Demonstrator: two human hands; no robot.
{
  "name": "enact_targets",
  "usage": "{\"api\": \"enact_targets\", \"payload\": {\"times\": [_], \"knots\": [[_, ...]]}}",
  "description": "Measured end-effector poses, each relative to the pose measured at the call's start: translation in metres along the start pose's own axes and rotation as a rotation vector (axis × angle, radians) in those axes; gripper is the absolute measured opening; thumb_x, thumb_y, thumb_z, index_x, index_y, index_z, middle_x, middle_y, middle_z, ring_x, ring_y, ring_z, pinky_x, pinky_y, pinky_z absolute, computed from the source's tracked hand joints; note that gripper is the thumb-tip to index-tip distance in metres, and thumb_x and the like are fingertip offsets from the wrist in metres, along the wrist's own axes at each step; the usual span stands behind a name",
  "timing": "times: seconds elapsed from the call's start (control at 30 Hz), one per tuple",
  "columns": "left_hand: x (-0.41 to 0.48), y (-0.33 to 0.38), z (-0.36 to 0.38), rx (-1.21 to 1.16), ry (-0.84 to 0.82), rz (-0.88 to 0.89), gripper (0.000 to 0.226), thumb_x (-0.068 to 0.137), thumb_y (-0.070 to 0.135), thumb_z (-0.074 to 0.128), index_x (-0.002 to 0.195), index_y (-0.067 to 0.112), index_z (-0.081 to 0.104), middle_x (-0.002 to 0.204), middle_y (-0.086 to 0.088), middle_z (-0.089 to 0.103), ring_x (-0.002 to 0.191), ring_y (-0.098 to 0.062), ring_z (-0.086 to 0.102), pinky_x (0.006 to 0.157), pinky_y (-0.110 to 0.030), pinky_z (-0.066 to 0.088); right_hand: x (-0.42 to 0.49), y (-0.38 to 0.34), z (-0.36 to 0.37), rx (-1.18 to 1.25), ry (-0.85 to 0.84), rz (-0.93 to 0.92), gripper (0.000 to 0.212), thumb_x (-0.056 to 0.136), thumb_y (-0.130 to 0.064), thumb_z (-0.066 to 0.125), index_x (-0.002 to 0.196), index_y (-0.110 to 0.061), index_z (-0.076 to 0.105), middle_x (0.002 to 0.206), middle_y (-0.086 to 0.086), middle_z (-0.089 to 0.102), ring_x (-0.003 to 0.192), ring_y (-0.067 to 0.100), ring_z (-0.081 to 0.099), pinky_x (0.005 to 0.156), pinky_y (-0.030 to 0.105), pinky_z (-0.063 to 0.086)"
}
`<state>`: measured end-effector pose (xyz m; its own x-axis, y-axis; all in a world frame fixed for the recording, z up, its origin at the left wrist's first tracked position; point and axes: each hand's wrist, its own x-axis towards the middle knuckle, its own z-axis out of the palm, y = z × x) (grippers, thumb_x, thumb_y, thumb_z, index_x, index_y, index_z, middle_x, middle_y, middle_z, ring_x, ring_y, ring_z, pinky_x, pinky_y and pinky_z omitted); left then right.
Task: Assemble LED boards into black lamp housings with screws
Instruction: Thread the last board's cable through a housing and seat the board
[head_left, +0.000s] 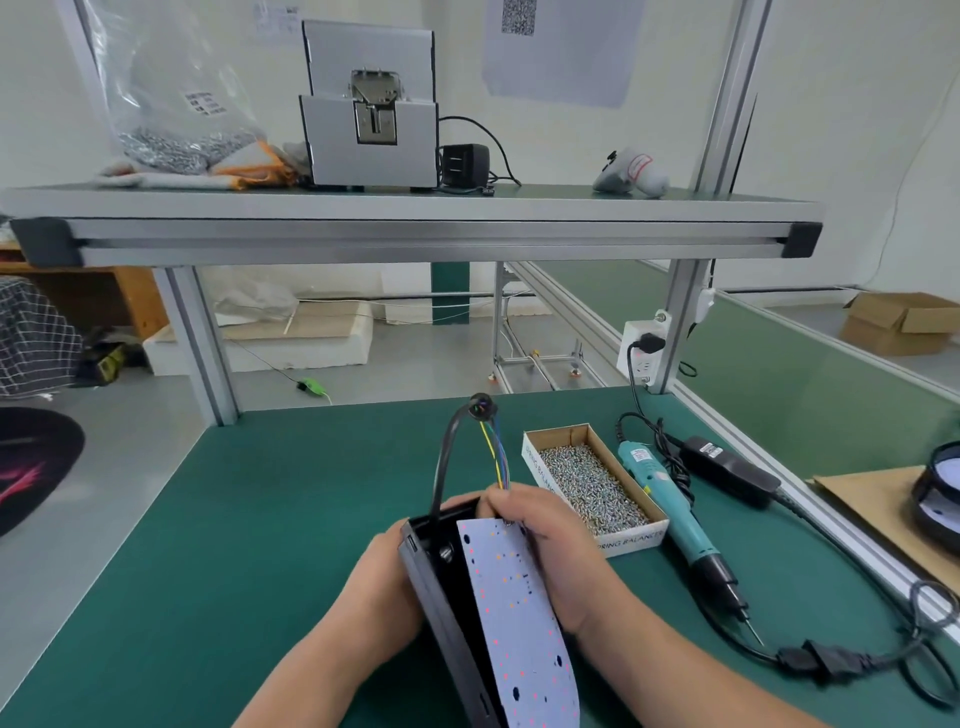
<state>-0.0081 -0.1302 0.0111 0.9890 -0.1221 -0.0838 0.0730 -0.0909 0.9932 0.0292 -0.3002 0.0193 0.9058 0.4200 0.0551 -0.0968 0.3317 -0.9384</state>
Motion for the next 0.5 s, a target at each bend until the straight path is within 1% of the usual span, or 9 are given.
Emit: {"api": "enact_targets", "payload": {"times": [0.03,0.07,0.1,0.13,0.2,0.27,0.33,0.4,0.5], "knots": [[0.006,-0.003,0.002,-0.196,-0.009,-0.048,0.049,0.104,0.001,0.046,0.066,-0.004,0.077,0.069,-0.015,0.074,0.056,-0.004,0.071,0.057,-0.014,0.053,0.0,0.0,-0.001,-0.009,0.012,-0.004,0.042,0.083,-0.037,0.075,0.073,0.001,0.059,0.094,0.032,0.062,0.087,0.04,0.058,0.073,0.04,0.044],[0.009,-0.003,0.002,-0.287,-0.09,-0.015,0.045,0.103,0.002,0.046,0.076,-0.006,0.08,0.08,-0.019,0.077,0.067,-0.011,0.076,0.063,-0.018,0.057,0.0,-0.001,-0.002,-0.016,0.02,-0.005,0.04,0.083,-0.038,0.075,0.071,-0.004,0.058,0.083,0.025,0.058,0.077,0.036,0.054,0.066,0.036,0.043],[0.01,-0.001,0.003,-0.351,-0.129,-0.034,0.034,0.099,0.006,0.051,0.093,-0.004,0.083,0.096,-0.018,0.08,0.083,-0.016,0.079,0.073,-0.023,0.06,0.0,-0.003,-0.002,-0.019,0.024,-0.007,0.038,0.084,-0.038,0.074,0.07,-0.006,0.058,0.073,0.018,0.055,0.067,0.03,0.051,0.06,0.033,0.041],[0.01,-0.002,0.0,-0.313,-0.158,0.015,0.03,0.094,0.006,0.056,0.108,0.0,0.082,0.111,-0.017,0.08,0.101,-0.022,0.078,0.085,-0.03,0.061,-0.001,-0.004,-0.002,-0.016,0.032,-0.01,0.036,0.086,-0.037,0.072,0.07,-0.008,0.057,0.067,0.013,0.051,0.06,0.025,0.047,0.057,0.032,0.039],[0.008,-0.003,-0.006,-0.085,-0.125,0.138,0.04,0.099,-0.011,0.052,0.124,0.008,0.077,0.127,-0.011,0.076,0.123,-0.03,0.07,0.104,-0.044,0.057,-0.001,-0.005,-0.003,0.002,0.08,-0.026,0.033,0.086,-0.034,0.069,0.07,-0.009,0.055,0.065,0.008,0.046,0.057,0.022,0.041,0.056,0.032,0.035],[0.004,-0.002,-0.011,0.047,-0.032,0.245,0.043,0.105,-0.008,0.051,0.129,0.019,0.074,0.128,-0.003,0.077,0.126,-0.027,0.069,0.105,-0.045,0.057,0.0,-0.006,-0.003,0.021,0.151,-0.042,0.032,0.083,-0.035,0.07,0.07,-0.009,0.056,0.066,0.008,0.045,0.058,0.023,0.04,0.057,0.033,0.034],[0.002,0.004,-0.014,0.018,-0.044,0.249,0.04,0.106,0.0,0.056,0.132,0.027,0.07,0.131,0.001,0.075,0.125,-0.02,0.069,0.103,-0.04,0.058,0.0,-0.006,-0.003,0.013,0.201,-0.061,0.032,0.082,-0.037,0.07,0.07,-0.01,0.058,0.066,0.007,0.045,0.058,0.022,0.041,0.057,0.034,0.034],[0.002,0.005,-0.016,0.023,-0.084,0.277,0.043,0.104,-0.003,0.056,0.133,0.027,0.07,0.132,0.002,0.074,0.125,-0.015,0.069,0.102,-0.031,0.057,-0.001,-0.007,-0.003,0.003,0.225,-0.062,0.031,0.081,-0.037,0.07,0.069,-0.01,0.058,0.066,0.007,0.045,0.059,0.022,0.041,0.058,0.034,0.034],[0.004,0.004,-0.018,0.062,-0.031,0.284,0.048,0.098,-0.01,0.058,0.125,0.025,0.075,0.123,0.0,0.078,0.117,-0.016,0.072,0.093,-0.025,0.058,-0.001,-0.008,-0.003,0.005,0.215,-0.052,0.031,0.082,-0.037,0.07,0.07,-0.01,0.061,0.068,0.009,0.048,0.061,0.023,0.043,0.059,0.034,0.035]]}}
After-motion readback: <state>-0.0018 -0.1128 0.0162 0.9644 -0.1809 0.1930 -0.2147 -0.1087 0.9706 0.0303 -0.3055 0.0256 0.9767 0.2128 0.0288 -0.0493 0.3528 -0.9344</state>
